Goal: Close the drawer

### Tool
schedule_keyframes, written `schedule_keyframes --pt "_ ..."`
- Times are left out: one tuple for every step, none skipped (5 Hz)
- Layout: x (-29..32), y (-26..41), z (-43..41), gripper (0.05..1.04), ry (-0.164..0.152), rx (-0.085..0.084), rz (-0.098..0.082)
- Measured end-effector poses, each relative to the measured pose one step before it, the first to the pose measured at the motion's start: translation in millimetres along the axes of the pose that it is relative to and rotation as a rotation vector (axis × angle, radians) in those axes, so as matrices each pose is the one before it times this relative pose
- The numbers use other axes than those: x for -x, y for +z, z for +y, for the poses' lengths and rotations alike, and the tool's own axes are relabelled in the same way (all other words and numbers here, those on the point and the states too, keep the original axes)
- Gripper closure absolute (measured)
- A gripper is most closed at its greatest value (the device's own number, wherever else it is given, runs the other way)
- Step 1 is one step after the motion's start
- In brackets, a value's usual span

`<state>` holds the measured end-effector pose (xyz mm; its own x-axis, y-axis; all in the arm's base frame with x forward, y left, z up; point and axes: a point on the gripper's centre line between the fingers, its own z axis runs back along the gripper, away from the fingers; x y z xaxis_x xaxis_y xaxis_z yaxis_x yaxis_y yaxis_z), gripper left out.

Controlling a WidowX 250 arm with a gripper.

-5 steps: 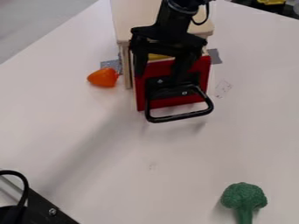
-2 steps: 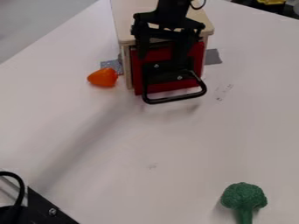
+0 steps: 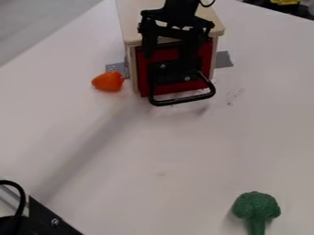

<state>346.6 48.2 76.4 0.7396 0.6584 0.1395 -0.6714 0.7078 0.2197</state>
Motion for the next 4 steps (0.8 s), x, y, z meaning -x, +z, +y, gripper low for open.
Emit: schedule_keyframes --pt "14.89 -4.34 3.07 0.083 -0.002 0.0118 0.0322" --pt "25.43 3.41 1.89 0.084 -0.049 -0.0229 0.0345" --pt "18.57 33.54 -4.14 0.084 -0.0463 0.0496 0.0058" --pt "6.08 44.94 0.95 0.084 -0.0094 0.0817 0.0105"
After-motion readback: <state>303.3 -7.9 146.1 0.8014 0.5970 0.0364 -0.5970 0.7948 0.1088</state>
